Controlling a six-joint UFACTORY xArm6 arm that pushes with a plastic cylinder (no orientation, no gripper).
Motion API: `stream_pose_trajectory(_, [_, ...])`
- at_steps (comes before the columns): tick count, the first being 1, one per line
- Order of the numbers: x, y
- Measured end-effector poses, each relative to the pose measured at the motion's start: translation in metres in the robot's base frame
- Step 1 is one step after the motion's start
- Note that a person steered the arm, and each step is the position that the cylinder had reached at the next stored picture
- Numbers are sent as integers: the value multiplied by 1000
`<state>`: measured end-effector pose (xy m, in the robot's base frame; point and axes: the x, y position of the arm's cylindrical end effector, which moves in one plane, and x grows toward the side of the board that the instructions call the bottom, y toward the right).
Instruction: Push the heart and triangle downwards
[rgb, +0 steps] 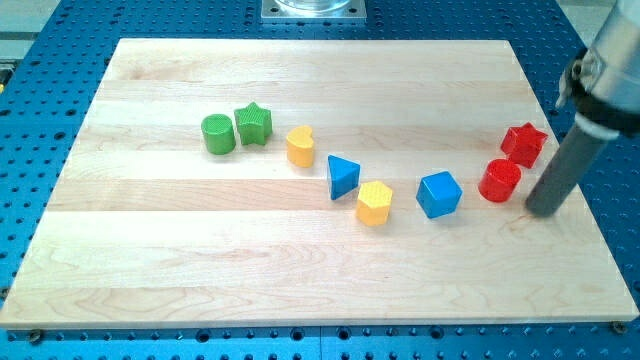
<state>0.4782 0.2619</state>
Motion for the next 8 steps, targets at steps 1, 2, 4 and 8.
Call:
stream_pose_trajectory(1, [-43,33])
stream_pose_trajectory(2, [-56,36])
stream_pose_trajectory(4, [-73,9])
stream_pose_trajectory(8, [-215,-362])
